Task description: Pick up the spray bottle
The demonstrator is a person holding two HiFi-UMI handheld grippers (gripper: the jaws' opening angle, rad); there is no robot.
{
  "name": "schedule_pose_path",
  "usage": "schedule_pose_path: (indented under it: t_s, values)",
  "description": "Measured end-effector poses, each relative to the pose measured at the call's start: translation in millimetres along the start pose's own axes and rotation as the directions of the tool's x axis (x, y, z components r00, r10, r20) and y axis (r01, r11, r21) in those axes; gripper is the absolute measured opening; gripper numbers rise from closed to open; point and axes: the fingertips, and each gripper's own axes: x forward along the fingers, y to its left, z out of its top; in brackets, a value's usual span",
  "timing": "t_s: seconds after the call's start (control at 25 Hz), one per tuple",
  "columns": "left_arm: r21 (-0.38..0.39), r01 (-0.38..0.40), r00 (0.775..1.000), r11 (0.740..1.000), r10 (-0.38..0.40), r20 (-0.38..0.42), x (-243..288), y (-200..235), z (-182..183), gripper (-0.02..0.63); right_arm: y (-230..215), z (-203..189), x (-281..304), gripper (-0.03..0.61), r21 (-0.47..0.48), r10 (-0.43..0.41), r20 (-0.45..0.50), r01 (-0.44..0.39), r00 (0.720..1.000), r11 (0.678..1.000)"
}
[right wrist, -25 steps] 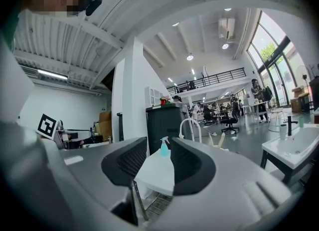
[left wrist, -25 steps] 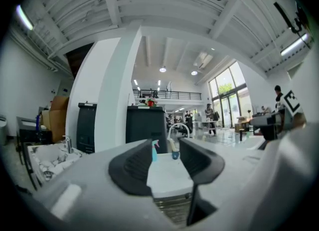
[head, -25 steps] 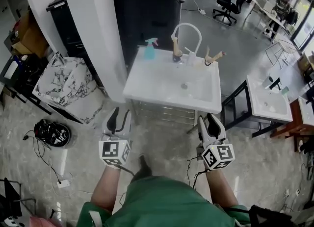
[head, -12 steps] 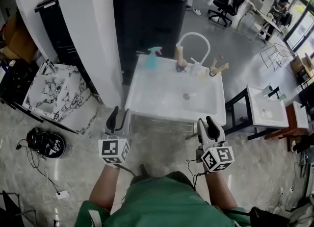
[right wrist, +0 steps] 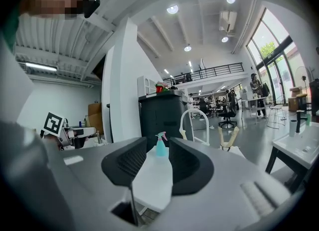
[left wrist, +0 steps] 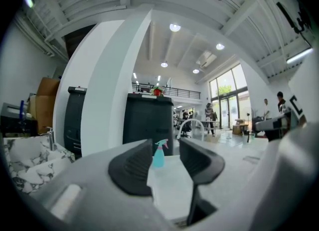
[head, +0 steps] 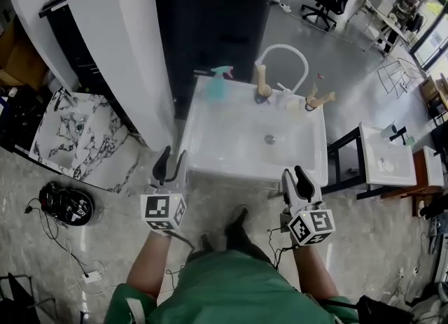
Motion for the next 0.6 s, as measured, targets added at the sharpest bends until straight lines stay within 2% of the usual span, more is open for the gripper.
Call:
schedule_pose_path:
  t_s: [0.24,0.6]
  values:
    - [0.042,-0.028,0.999,0.999,0.029,-0.017,54.1,-13.5,4.8,0.172,-47.3,6.6,51.1,0.133,0.039,0.045,0.009,-0.045,0.999,0.998]
    - [0.066,-0.07,0.995,0.995,0.074,-0.064,169.8,-29.6,-7.7,0.172,-128.9,13.6,142.9,0.133,0.094,0.119,-0.012,-0.117,0.993,0.989]
